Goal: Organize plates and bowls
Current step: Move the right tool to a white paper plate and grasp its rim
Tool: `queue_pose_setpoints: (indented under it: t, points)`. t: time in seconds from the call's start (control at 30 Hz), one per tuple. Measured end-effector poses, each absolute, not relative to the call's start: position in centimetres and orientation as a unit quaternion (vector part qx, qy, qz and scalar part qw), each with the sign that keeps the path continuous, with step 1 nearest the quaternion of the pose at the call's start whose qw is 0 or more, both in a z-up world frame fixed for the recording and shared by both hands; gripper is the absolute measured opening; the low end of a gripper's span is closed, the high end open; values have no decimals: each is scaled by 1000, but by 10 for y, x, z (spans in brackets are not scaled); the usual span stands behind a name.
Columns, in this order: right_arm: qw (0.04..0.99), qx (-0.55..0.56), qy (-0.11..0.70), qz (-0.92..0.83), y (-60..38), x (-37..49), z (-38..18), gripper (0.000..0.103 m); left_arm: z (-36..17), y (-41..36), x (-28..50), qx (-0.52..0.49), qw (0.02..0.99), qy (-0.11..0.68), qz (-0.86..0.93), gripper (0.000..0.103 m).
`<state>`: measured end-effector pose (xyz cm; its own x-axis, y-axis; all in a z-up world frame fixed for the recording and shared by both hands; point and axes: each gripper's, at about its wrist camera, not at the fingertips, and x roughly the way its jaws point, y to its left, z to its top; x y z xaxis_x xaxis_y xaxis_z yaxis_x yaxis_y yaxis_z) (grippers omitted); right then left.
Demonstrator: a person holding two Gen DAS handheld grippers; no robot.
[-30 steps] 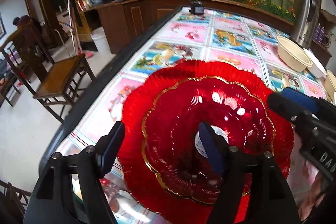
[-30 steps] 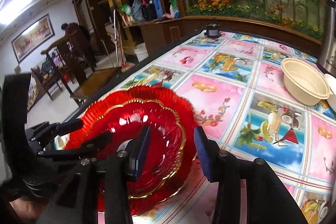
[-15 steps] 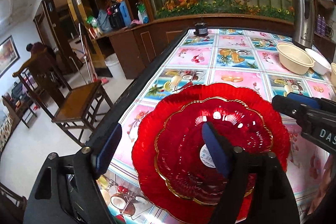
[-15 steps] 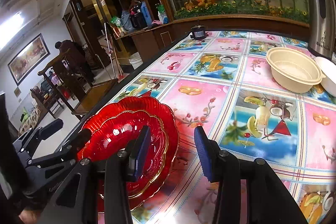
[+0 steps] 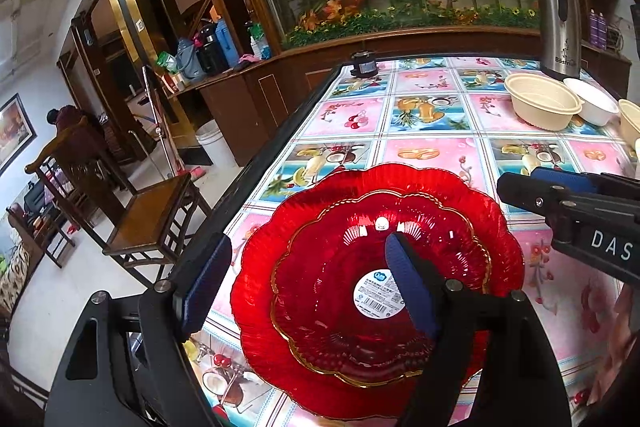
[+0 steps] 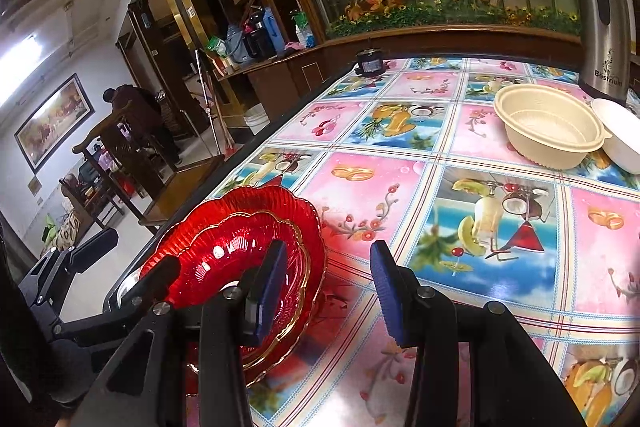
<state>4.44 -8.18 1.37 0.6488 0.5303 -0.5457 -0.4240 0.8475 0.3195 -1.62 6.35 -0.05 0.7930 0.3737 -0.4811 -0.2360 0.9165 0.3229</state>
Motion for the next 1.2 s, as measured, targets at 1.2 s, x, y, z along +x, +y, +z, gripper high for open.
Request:
queue_pose_setpoints:
  t: [1.2]
  points:
    - [843, 327, 425, 56, -366, 180, 27, 45, -48, -93, -6, 151, 922, 340, -114, 79]
